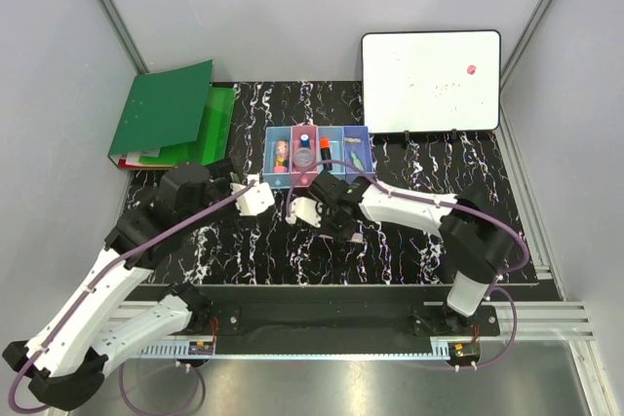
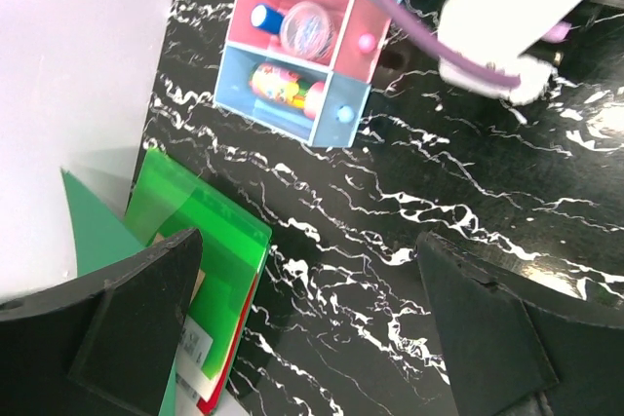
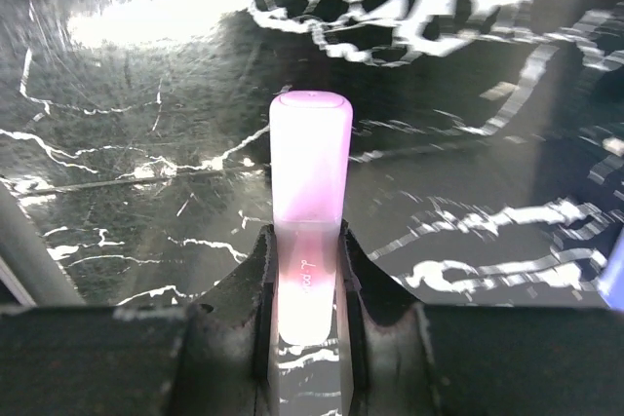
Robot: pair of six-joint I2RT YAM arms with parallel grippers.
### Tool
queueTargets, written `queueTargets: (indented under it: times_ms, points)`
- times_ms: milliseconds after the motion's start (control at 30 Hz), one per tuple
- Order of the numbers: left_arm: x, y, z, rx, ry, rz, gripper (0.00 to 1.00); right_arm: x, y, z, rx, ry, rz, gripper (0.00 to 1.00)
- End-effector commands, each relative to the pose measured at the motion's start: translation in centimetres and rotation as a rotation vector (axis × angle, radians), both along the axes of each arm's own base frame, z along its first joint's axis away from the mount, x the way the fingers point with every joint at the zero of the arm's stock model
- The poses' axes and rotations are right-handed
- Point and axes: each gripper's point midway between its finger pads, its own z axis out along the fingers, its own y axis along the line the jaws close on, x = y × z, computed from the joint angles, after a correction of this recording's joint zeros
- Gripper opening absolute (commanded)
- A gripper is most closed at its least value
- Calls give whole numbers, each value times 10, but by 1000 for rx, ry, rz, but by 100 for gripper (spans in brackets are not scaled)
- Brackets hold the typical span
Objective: Sort the stationery into containers
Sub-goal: Pick up the pen from the center of the board, then place the pen in the storage box.
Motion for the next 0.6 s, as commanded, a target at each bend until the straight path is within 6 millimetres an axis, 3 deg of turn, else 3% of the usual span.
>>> queueTargets:
  times_ms: [0,100,267,433,467,533,567]
  points:
    - [10,13,6,-52,-74,106,99,20,19,54,131,-117,-127,0]
    - [9,19,5,-70,-105,140,99,25,21,68,163,-138,-183,0]
    - [10,25,14,-90,-171,154,99,53,17,84,184,-191,-363,0]
    - [11,21,18,-99,-170,139,99,99,11,100,248,-221,-594,0]
    - [11,20,19,-101,-171,138,99,113,15,111,284,-247,-623,0]
    - [11,18,19,-104,-166,133,99,136,8,109,281,-261,-692,0]
    - [11,17,20,-106,-165,128,99,150,11,121,314,-281,-713,0]
